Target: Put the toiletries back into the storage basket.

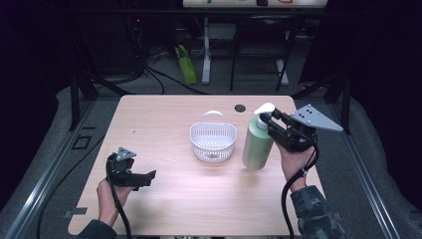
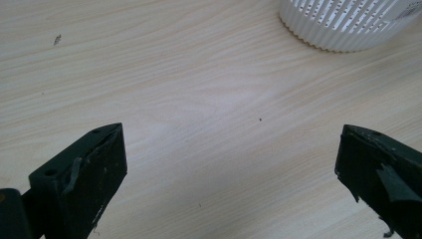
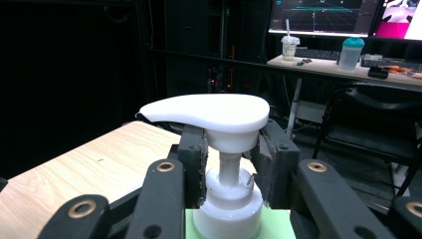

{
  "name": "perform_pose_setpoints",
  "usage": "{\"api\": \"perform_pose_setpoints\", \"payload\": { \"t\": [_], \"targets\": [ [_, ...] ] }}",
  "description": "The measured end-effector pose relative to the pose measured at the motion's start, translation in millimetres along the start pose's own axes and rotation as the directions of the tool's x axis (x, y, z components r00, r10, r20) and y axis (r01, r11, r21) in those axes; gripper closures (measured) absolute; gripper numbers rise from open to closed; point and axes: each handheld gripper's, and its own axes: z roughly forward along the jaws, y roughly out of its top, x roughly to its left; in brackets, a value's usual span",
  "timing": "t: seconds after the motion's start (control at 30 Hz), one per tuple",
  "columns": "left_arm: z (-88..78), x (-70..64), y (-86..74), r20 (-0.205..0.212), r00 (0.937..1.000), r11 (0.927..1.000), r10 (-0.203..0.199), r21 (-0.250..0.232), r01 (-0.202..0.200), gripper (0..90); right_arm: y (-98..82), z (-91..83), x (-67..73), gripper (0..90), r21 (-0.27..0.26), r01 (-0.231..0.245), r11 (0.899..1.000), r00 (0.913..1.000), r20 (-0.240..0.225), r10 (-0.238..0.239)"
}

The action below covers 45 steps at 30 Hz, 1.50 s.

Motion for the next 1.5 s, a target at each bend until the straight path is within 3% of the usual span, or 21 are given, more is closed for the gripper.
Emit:
{"api": "perform_pose_setpoints", "payload": {
  "t": [1.5],
  "targets": [
    [1.9, -1.0, 0.0, 0.01, 0.9999, 0.9998, 0.008, 0.018, -0.009, 0.0, 35.0, 8.8, -1.8, 67.7, -0.066, 0.012, 0.998, 0.9999, -0.01, -0.012]
  ]
}}
